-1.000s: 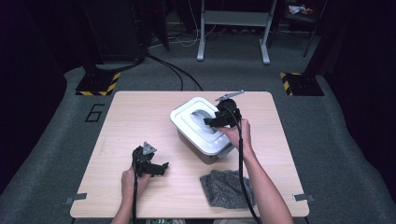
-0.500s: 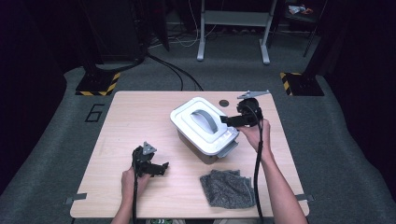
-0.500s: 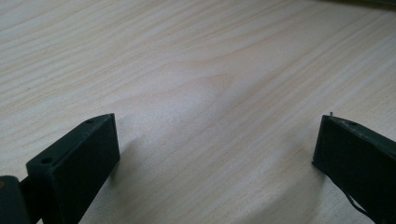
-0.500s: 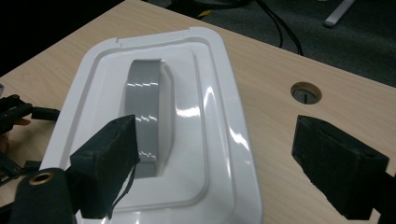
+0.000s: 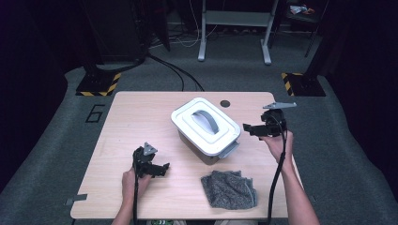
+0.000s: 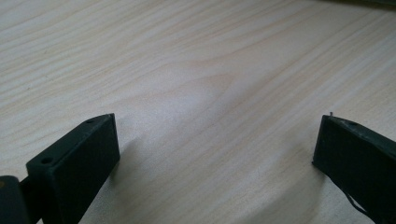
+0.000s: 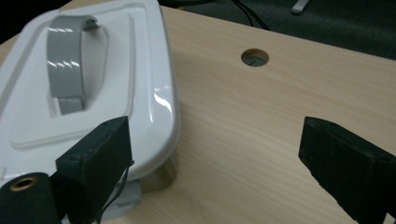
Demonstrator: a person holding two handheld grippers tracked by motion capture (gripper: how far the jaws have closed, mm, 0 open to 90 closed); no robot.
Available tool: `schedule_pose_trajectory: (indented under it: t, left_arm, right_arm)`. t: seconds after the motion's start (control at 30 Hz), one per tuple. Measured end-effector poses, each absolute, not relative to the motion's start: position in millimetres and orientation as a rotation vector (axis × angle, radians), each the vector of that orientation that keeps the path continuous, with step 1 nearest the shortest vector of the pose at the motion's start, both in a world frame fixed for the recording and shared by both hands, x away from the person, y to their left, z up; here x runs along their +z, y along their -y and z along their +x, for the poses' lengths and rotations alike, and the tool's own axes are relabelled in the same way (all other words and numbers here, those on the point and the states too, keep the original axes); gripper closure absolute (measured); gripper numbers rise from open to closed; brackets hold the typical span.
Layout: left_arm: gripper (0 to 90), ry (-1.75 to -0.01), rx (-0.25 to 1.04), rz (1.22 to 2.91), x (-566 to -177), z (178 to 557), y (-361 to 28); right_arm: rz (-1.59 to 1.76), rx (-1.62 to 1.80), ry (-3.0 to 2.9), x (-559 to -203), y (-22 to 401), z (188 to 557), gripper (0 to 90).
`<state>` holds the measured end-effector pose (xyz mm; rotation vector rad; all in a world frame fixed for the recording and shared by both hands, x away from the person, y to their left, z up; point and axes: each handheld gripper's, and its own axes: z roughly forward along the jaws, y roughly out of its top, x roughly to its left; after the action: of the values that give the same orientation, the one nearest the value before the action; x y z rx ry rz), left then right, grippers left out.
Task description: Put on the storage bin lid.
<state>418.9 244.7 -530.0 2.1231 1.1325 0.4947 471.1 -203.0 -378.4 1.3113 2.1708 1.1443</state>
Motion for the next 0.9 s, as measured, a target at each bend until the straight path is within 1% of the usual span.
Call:
schedule_pose_trajectory:
  t: [0.2,0.47,0.77,0.9]
  left_arm:
    - [0.0,-1.132,0.495,2.123,-530.0,418.9,-244.7]
    - [0.0,-1.132,0.495,2.123,-530.0,418.9,-244.7]
    - [0.0,-1.132,0.495,2.123,-530.0,418.9,-244.7]
    - [0.0,-1.133,0.495,2.123,-530.0,418.9,-244.7]
  right_arm:
    - [1.372,1.112,-2.148,-403.9,224.1,464.4,8.1]
    - [1.443,1.05,-2.15,-445.2,241.4,455.4,8.2]
    - [1.465,0.972,-2.179,-492.3,247.0,445.2,8.9]
    - [1.474,0.964,-2.186,-507.2,248.3,442.2,9.2]
